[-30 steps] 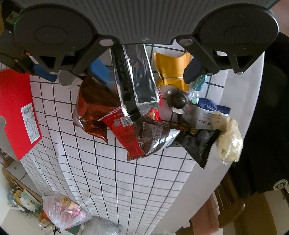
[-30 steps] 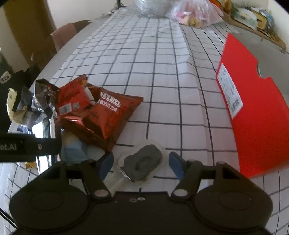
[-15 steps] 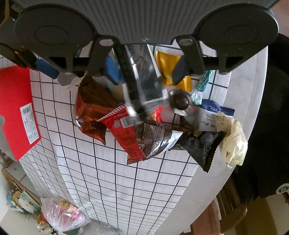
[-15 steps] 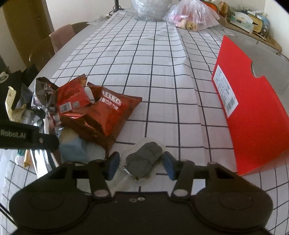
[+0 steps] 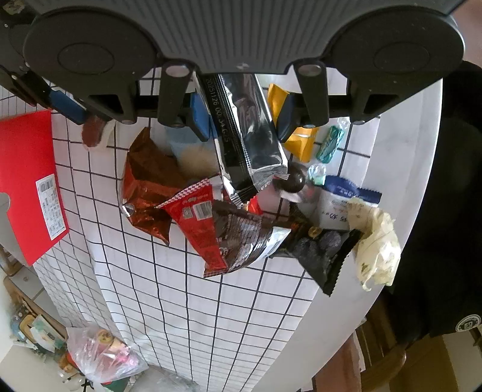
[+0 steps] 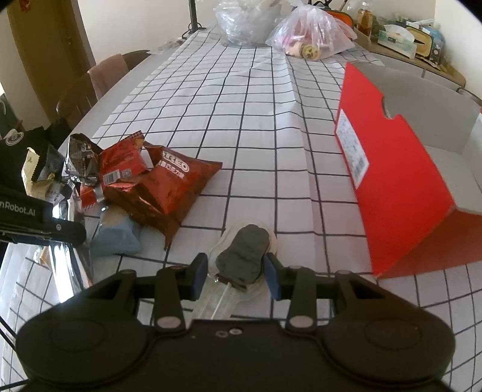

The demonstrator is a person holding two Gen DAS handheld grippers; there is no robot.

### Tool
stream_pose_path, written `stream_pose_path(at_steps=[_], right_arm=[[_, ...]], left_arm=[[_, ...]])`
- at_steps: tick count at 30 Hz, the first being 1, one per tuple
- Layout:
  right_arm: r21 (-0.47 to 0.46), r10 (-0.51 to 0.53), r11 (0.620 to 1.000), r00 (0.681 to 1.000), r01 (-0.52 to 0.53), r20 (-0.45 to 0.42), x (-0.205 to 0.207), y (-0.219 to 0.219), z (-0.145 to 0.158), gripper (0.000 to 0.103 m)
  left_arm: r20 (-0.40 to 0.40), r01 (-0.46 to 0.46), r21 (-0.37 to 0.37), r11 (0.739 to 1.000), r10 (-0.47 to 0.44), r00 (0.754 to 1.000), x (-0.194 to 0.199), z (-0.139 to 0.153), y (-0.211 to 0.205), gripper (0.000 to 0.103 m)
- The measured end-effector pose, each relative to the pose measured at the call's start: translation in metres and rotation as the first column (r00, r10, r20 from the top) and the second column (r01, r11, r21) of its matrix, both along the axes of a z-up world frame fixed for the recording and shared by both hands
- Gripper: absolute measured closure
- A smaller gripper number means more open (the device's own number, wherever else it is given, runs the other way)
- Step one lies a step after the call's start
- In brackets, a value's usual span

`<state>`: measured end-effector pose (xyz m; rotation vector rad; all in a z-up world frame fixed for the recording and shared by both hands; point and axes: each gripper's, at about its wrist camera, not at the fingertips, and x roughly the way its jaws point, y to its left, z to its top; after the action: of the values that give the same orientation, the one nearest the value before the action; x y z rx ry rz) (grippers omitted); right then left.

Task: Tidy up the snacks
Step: 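Carry both held snacks over the red box and lower them inside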

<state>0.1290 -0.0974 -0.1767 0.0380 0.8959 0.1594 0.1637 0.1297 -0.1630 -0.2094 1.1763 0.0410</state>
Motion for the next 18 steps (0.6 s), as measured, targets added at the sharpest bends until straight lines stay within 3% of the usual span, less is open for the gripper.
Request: stream_pose_path(at_steps=[9, 18], right_arm=[[0.031, 0.016, 0.999, 0.999, -0.017, 0.048, -0.024, -0.017, 0.021, 0.064], [0.068, 0.01, 0.997, 0.993, -0.018, 0.118, -0.047, -0.045, 0.056, 0.064]], left_arm=[[-0.007, -0.004, -0.009, 1.0, 0.004, 1.0, -0.017, 0.007, -0.001, 0.056], [0.055, 0.067, -0.027, 0.997, -0.065, 0.996, -0.035, 0.038, -0.027, 0.057]])
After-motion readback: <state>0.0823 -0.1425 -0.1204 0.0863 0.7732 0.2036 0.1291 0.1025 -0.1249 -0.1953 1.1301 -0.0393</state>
